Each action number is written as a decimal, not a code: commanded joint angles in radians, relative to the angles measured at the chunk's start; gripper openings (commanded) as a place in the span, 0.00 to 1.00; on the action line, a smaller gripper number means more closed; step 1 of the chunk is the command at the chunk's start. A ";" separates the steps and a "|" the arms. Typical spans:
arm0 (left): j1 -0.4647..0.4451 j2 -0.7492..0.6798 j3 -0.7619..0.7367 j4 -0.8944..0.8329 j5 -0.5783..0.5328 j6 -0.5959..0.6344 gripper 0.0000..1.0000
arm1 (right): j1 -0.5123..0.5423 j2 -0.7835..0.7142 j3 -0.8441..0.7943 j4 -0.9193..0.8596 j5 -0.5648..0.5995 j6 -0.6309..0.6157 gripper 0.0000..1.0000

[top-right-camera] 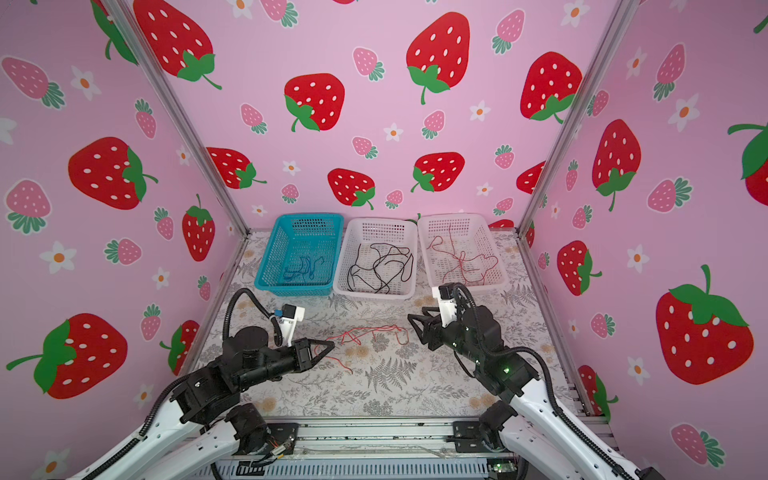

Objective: Untangle the cables

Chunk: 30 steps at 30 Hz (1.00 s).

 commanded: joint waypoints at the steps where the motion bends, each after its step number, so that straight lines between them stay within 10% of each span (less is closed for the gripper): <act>1: 0.003 0.005 0.032 0.076 0.055 0.027 0.00 | 0.098 0.047 0.018 0.087 -0.123 -0.026 0.52; 14: 0.009 -0.006 -0.066 0.302 0.089 -0.160 0.00 | 0.516 0.234 -0.092 0.472 0.216 0.044 0.50; 30: 0.007 -0.041 -0.084 0.310 0.111 -0.189 0.00 | 0.589 0.386 -0.036 0.613 0.578 -0.068 0.42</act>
